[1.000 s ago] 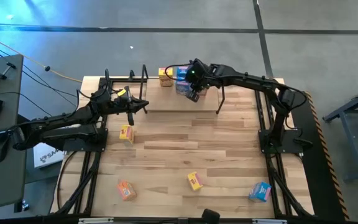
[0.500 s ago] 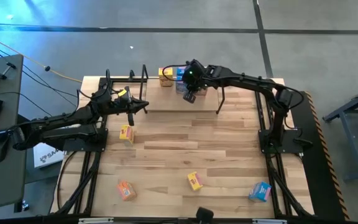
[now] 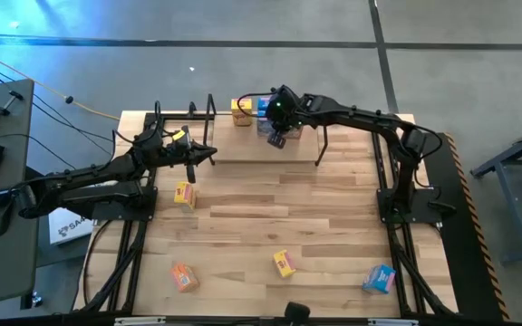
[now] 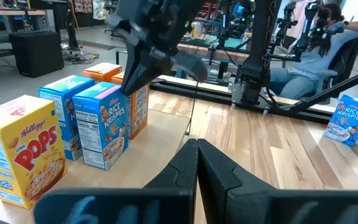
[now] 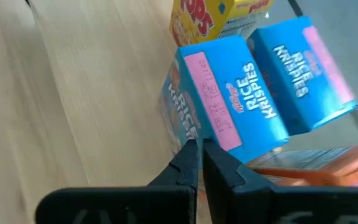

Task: Stack cereal on shelf
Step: Put the top blue cereal box on the shelf aligned with the other blue cereal box, then put the top yellow cereal box on the shelf aligned with the other yellow cereal box

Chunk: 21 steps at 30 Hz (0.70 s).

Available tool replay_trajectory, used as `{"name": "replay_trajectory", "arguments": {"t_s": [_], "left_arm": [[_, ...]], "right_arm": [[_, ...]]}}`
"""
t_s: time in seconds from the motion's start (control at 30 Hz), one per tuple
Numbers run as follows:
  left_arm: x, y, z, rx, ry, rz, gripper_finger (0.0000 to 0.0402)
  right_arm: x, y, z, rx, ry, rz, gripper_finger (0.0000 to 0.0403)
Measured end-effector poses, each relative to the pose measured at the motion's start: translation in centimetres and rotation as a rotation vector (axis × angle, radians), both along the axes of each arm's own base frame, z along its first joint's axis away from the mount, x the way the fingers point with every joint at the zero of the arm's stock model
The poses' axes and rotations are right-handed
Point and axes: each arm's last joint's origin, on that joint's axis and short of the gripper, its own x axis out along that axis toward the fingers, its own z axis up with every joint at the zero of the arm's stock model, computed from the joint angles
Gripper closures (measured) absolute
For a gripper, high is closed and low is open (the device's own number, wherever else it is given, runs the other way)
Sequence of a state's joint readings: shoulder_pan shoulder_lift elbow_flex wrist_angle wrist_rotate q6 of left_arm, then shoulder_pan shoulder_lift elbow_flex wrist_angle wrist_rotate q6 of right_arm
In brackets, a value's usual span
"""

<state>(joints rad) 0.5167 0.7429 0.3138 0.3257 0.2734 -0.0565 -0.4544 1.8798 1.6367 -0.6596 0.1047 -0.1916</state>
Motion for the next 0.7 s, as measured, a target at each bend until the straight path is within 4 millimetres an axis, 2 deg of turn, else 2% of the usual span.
{"name": "replay_trajectory", "arguments": {"t_s": [0.13,0.2,0.33,0.47,0.57,0.7], "left_arm": [[0.0,0.0,0.0,-0.002,-0.001,0.001,0.0402],[0.0,0.0,0.0,-0.002,-0.001,0.001,0.0401],[0.0,0.0,0.0,-0.027,-0.008,-0.005,0.0402],[0.0,-0.1,0.0,-0.045,-0.013,-0.032,0.0401],[0.1,-0.2,0.3,-0.050,-0.013,-0.078,0.0402],[0.6,-0.7,2.0,-0.086,0.007,-0.126,0.0401]], "right_arm": [[0.2,1.8,2.4,-0.075,-0.069,0.105,0.0403],[0.6,2.5,2.9,-0.073,-0.140,0.157,0.0403],[0.9,3.9,1.1,-0.061,-0.298,0.272,0.0403],[0.6,6.4,-0.6,-0.081,-0.450,0.333,0.0403],[-0.7,8.5,-0.6,-0.114,-0.563,0.347,0.0403],[-2.9,10.8,-1.0,-0.158,-0.667,0.330,0.0403]]}}
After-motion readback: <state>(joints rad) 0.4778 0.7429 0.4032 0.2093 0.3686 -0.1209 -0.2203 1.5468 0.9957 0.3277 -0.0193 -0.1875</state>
